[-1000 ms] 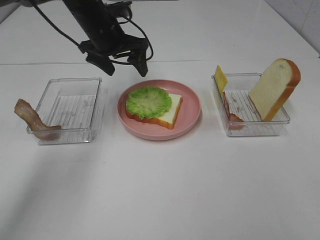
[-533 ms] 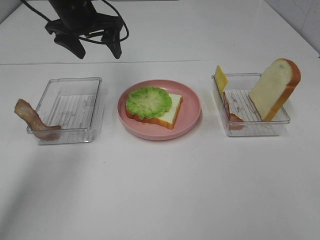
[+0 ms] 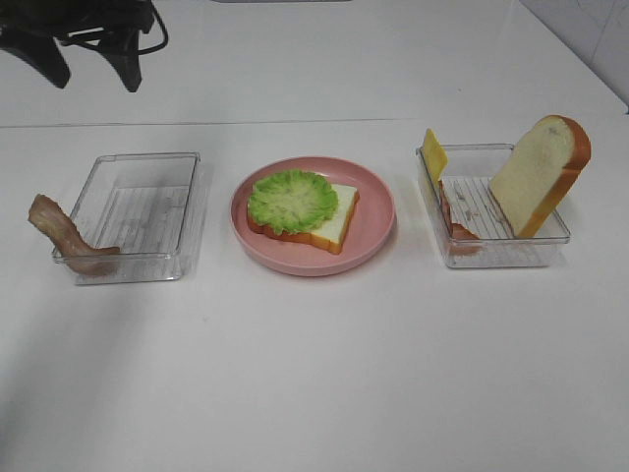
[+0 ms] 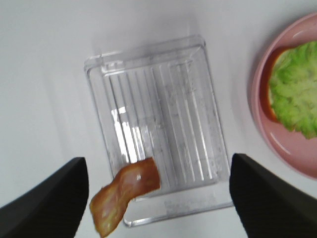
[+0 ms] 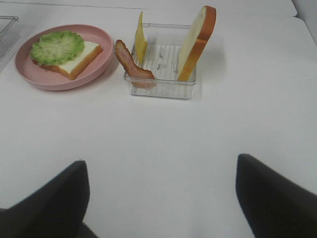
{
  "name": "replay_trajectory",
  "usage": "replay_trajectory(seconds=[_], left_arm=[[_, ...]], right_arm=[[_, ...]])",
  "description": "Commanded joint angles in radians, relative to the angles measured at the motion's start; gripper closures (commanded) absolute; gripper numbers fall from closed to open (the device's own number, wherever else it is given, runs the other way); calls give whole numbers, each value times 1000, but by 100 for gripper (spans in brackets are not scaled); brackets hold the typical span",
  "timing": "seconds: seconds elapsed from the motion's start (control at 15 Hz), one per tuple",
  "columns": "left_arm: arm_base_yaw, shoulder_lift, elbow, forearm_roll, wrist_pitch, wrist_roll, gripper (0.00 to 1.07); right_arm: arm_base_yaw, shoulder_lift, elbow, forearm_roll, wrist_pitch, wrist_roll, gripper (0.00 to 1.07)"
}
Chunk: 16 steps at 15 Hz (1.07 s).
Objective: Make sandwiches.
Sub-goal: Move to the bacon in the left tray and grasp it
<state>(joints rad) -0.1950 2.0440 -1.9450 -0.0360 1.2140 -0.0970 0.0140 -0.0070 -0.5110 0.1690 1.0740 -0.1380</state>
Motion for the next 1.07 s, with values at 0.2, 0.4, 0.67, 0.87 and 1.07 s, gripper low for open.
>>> replay_trajectory(seconds=[0.2,0.4,0.67,0.87,1.07], left_arm=[[68,-184,247,19,67,-45,32],[100,-232,350,54,67,-69,32],[102,-232,466,71,-13,-103,32],[102,-232,541,50,-131,-115,32],[102,-216,578,47,-223,-167,36]], right_arm=[[-2,-13,4,9,-9,1,31],[-2,-13,4,9,-9,1,31],[-2,-13,4,9,-10,1,31],[-2,-13,4,9,-10,1,31],[-2,-13,4,9,-10,1,31]])
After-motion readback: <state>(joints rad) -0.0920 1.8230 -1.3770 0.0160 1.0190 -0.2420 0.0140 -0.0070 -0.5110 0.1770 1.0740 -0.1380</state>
